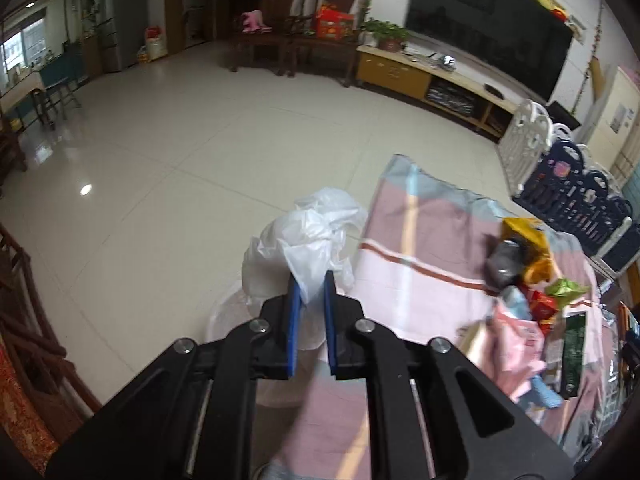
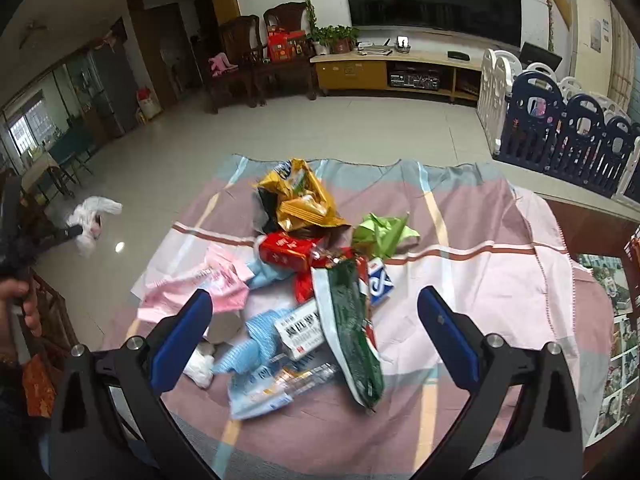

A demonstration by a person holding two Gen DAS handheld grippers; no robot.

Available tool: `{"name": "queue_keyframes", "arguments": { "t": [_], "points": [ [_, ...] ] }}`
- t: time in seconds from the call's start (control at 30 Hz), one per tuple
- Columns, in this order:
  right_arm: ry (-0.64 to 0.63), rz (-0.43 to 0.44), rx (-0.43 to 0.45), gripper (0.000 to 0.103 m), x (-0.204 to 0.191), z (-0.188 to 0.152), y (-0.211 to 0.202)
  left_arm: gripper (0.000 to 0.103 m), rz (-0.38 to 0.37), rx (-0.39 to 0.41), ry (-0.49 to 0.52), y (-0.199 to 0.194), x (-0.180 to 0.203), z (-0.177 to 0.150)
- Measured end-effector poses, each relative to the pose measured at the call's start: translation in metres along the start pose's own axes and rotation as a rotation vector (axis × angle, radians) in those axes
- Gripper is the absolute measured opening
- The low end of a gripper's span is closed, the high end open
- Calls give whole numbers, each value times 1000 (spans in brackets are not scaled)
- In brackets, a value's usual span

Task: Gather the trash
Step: 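Carry the white bag with the left tool to the wastebasket and release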

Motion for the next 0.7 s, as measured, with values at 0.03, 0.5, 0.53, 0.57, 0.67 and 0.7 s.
{"name": "queue_keyframes", "arguments": {
  "t": [0.03,0.5,0.53,0.57,0.67,0.7],
  "points": [
    [-5,-11,2,100,-3,2,3,12,-3,-17,-12,4,-7,-2],
    [-132,-74,-44,100,-28,10,32,76,33,-116,-83,62,-49,-26],
    [-133,-79,-47,100,-26,9,32,78,38,-101,-106,57,-51,-22],
    [-133,-81,-47,100,-22,10,31,83,38,-85,-125,51,-54,-18],
    [-140,-91,-17,100,-12,14,22,91,82,-6,-126,24,-45,-6],
    [-141,-97,-10,100,-10,14,19,96,86,21,-128,15,-41,-3]
  ]
}}
Point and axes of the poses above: each gripper's, at about its wrist camera, not at the fingertips, and y roughly the way its jaws point, x to its right, z to its top, the point moved 1 cm from there along y, roughly the way its jaws point, and after that the axes turned 12 degrees about x, right-handed, at the moved point
